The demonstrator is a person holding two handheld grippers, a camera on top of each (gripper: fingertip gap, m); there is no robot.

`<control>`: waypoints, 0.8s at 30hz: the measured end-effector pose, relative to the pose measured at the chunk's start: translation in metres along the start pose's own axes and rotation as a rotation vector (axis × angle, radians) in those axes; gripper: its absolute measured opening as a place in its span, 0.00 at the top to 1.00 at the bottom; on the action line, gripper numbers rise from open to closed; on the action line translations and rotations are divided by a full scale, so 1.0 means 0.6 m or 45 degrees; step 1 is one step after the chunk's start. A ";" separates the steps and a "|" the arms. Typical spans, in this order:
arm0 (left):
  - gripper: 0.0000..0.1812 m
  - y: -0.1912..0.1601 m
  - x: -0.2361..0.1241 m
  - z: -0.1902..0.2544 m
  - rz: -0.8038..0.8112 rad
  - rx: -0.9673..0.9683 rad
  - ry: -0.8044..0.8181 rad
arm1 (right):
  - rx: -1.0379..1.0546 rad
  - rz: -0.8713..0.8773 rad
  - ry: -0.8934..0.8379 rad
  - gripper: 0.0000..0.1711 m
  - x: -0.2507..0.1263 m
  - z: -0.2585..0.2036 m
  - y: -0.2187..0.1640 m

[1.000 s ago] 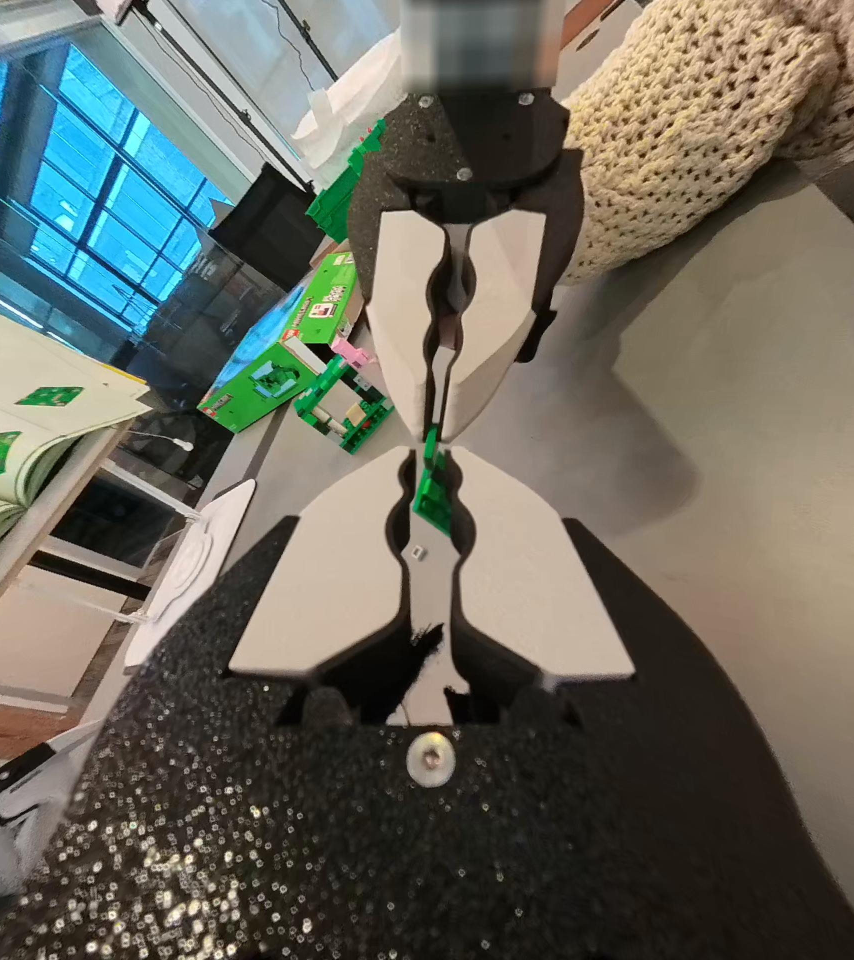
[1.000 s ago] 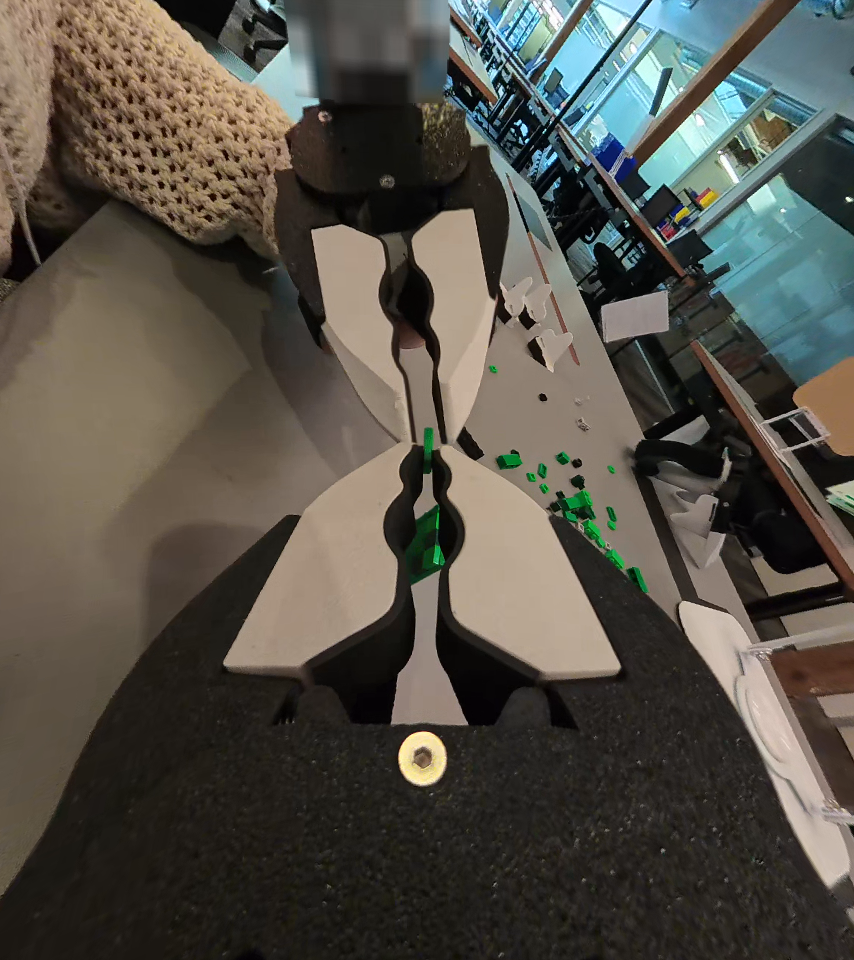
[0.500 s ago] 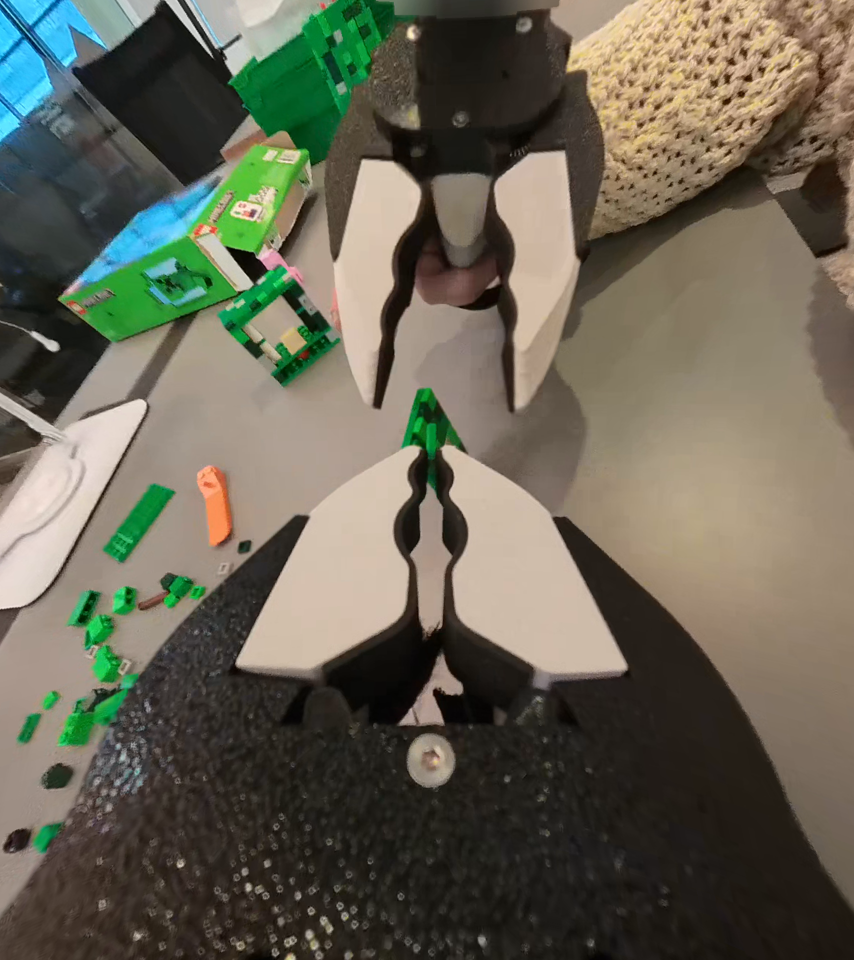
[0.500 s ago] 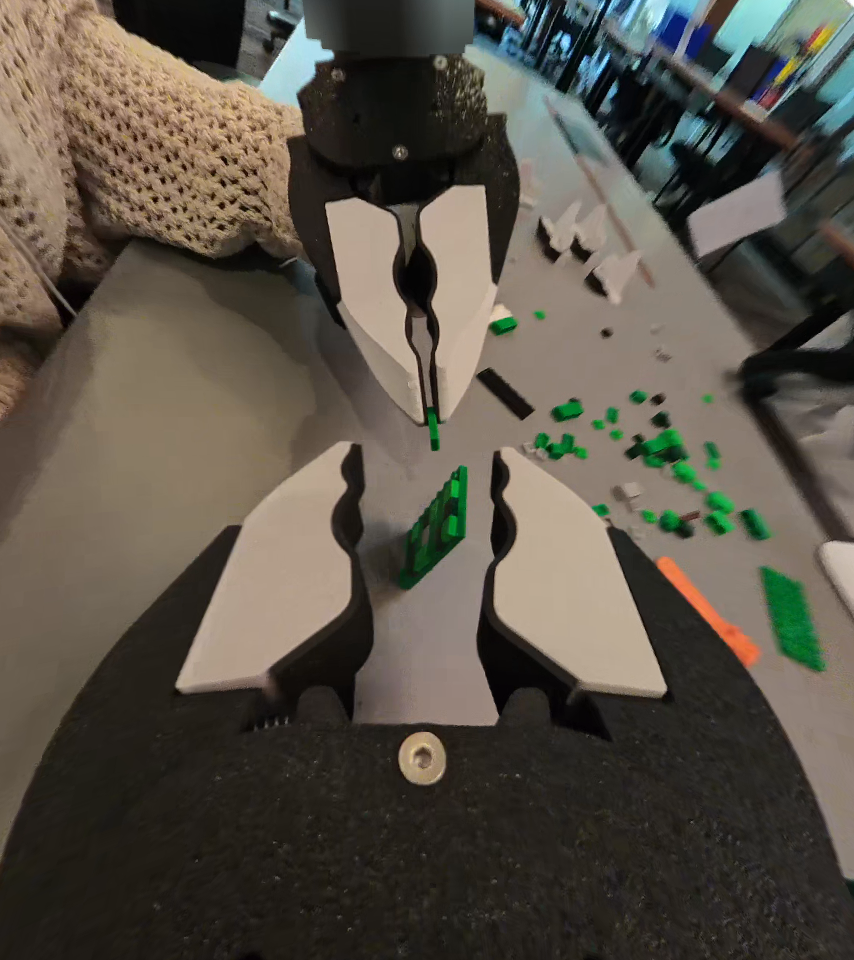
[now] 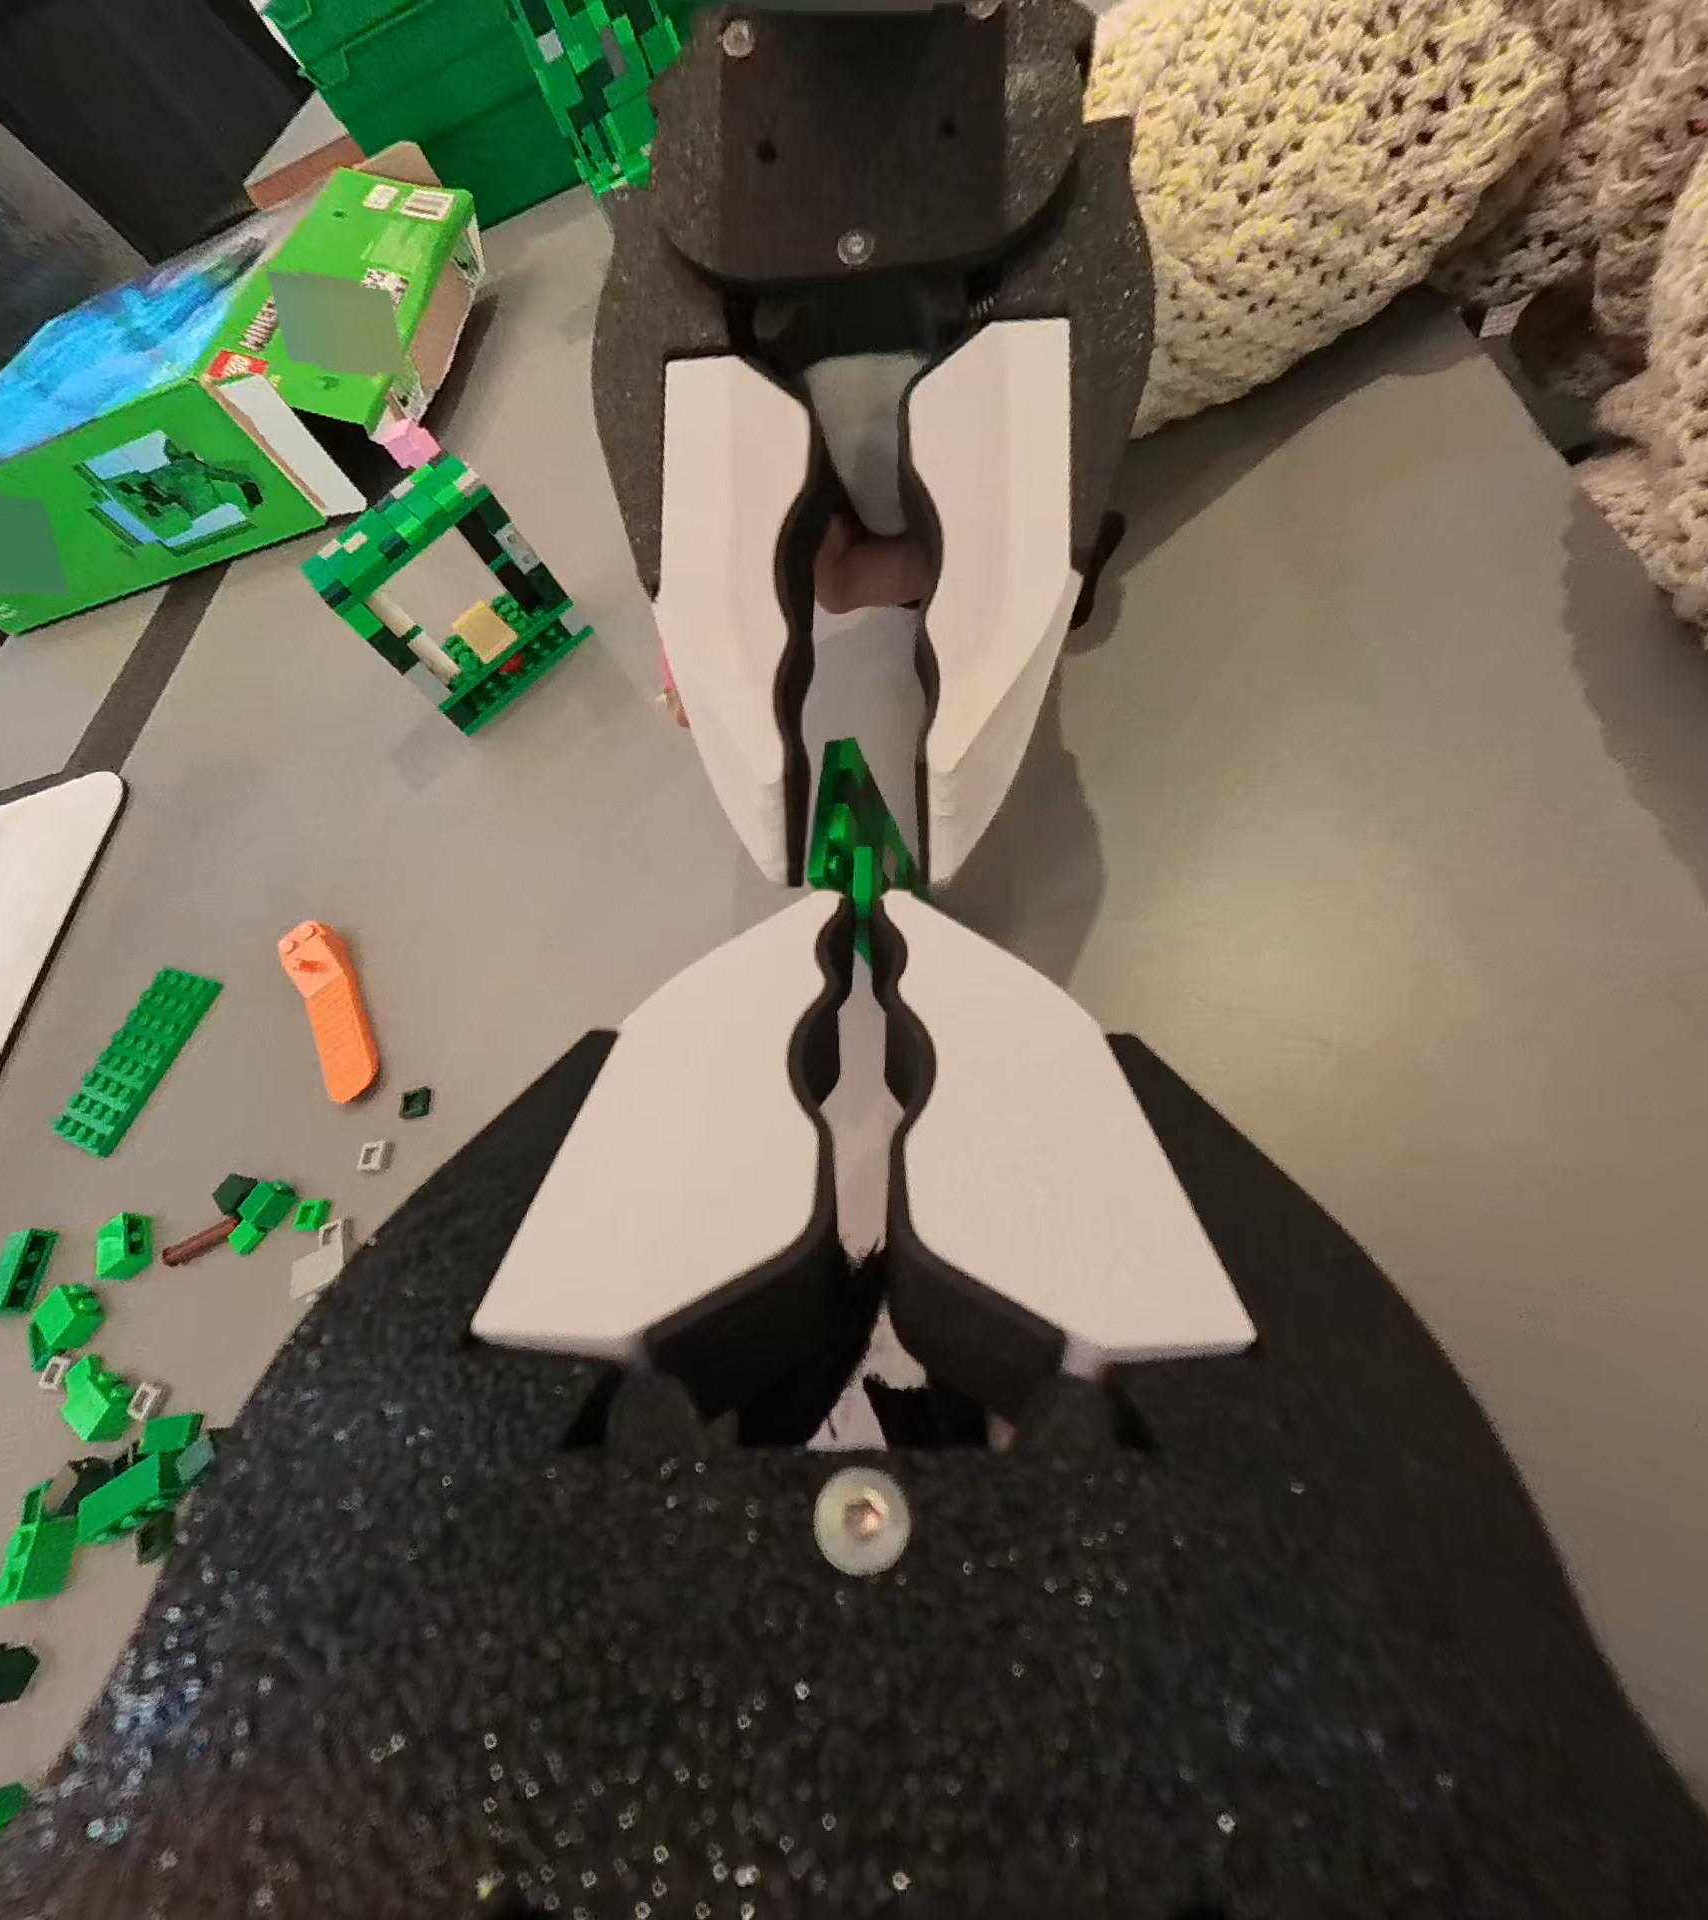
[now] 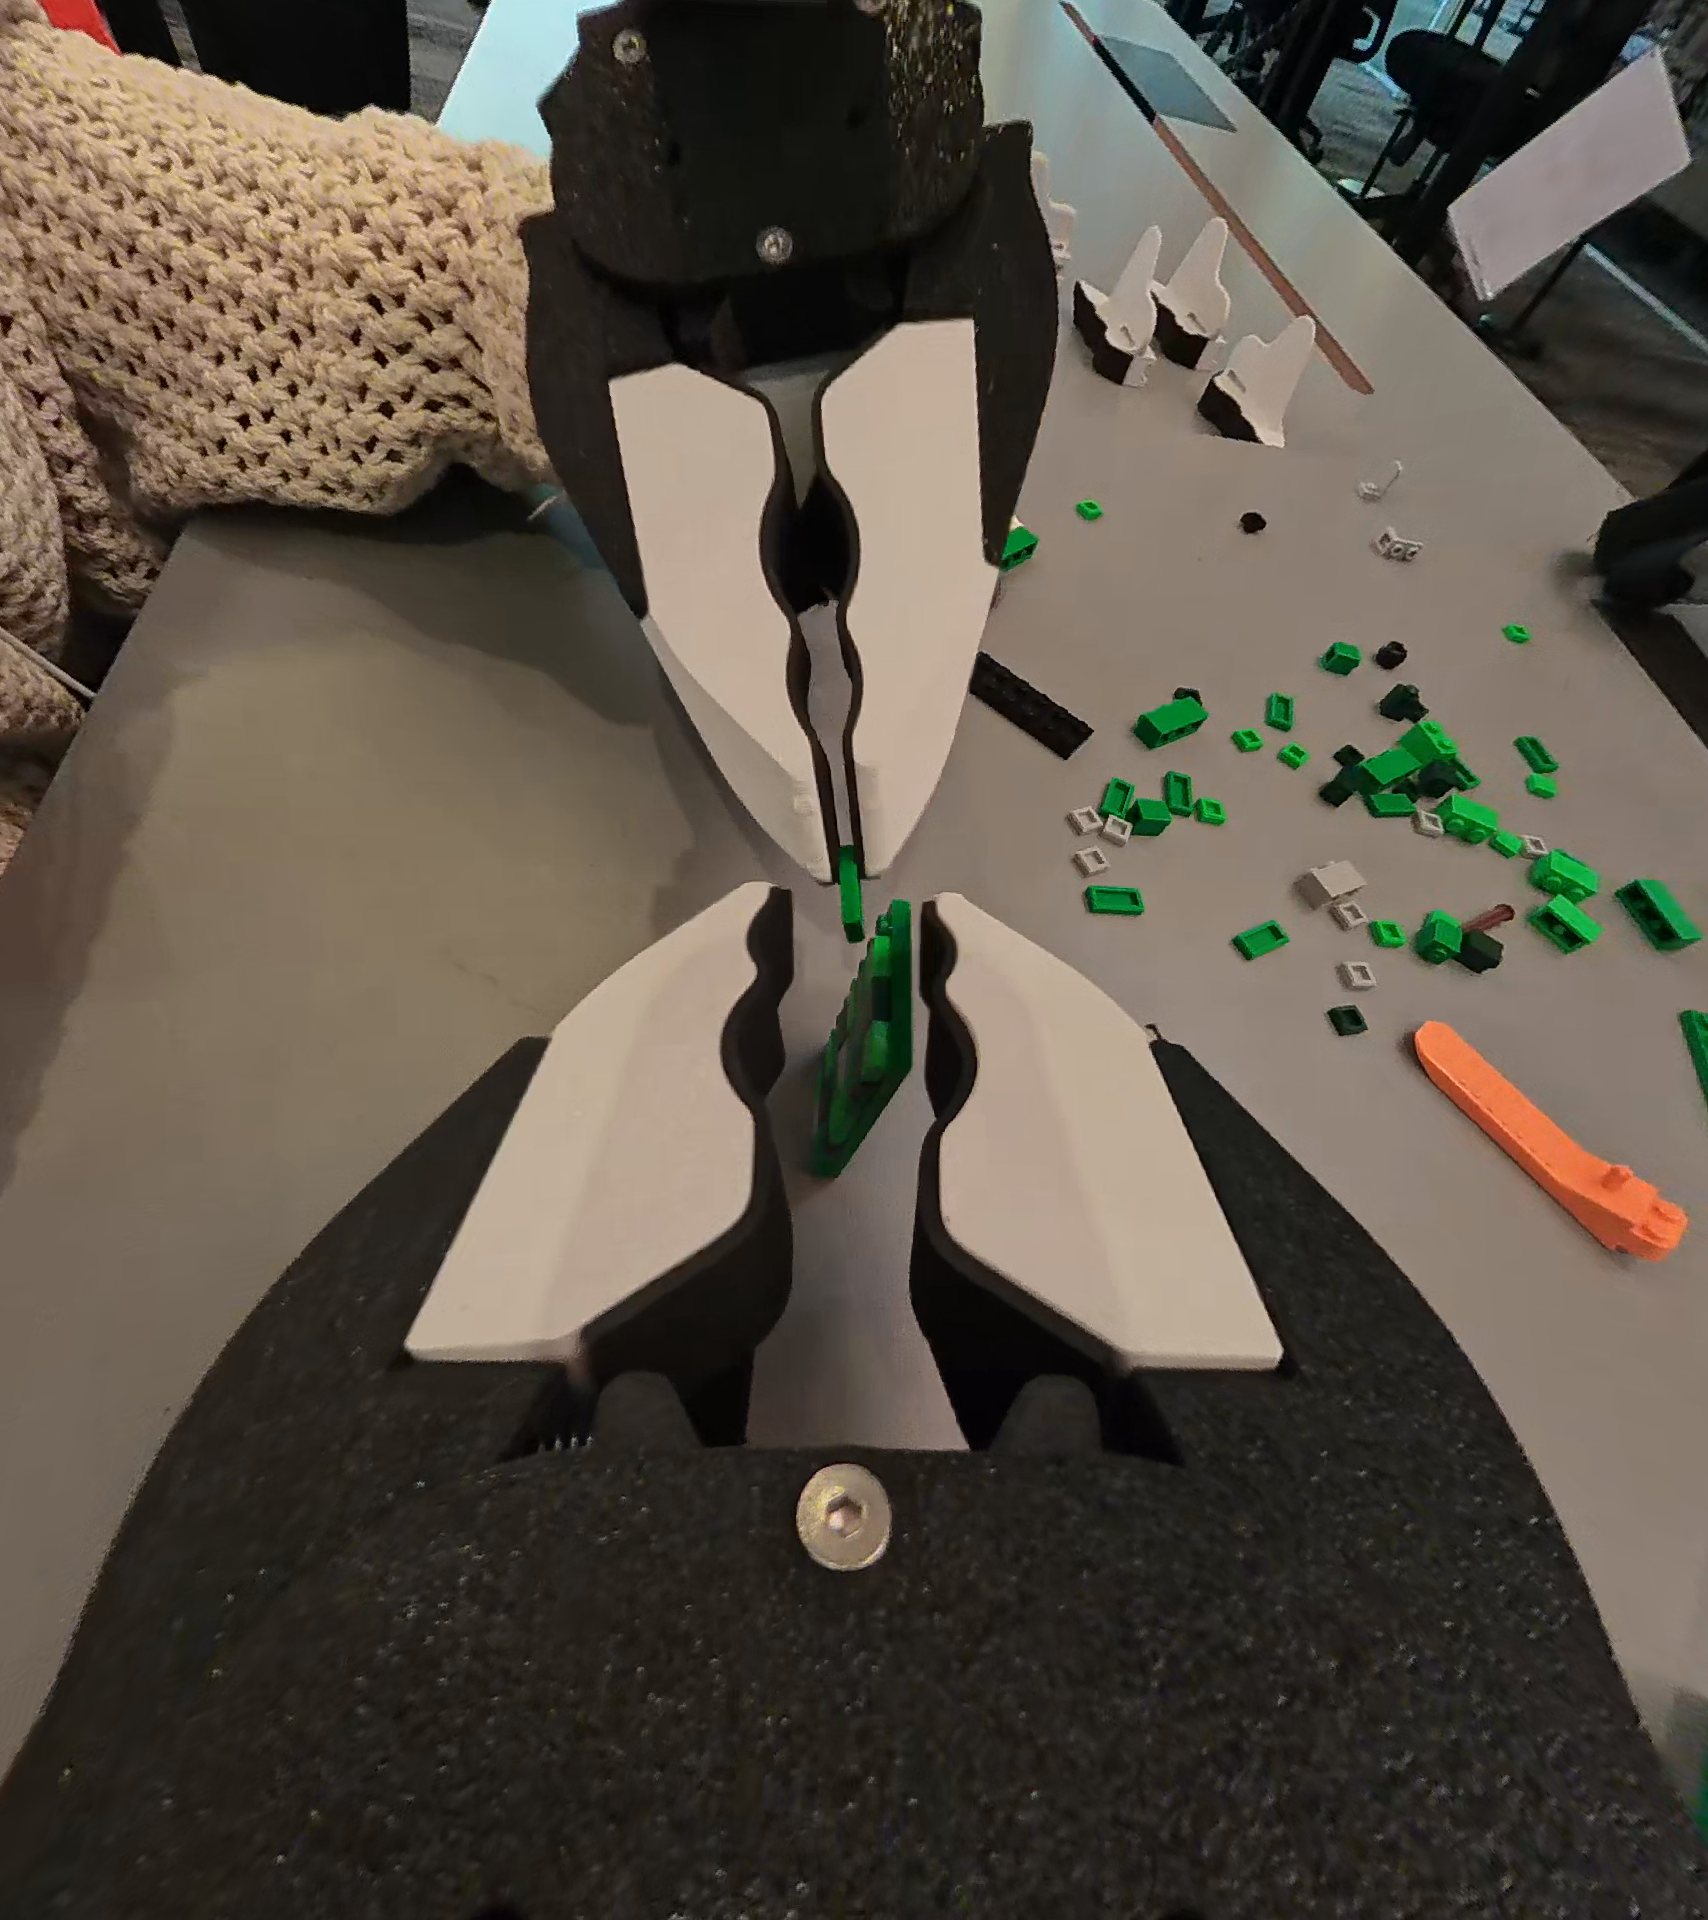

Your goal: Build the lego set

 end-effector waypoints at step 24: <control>0.99 0.000 -0.001 0.000 0.009 0.052 -0.036 | -0.046 -0.007 -0.005 0.94 -0.001 0.001 -0.003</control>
Point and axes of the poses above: each gripper's, where its closed fingertips meet, x out along the fingers, y out of its top, z = x × y across the jaws, the point moved 2 cm from there along -x, back along the fingers, and after that the axes turned 9 degrees about -x, right-handed, at the moved point
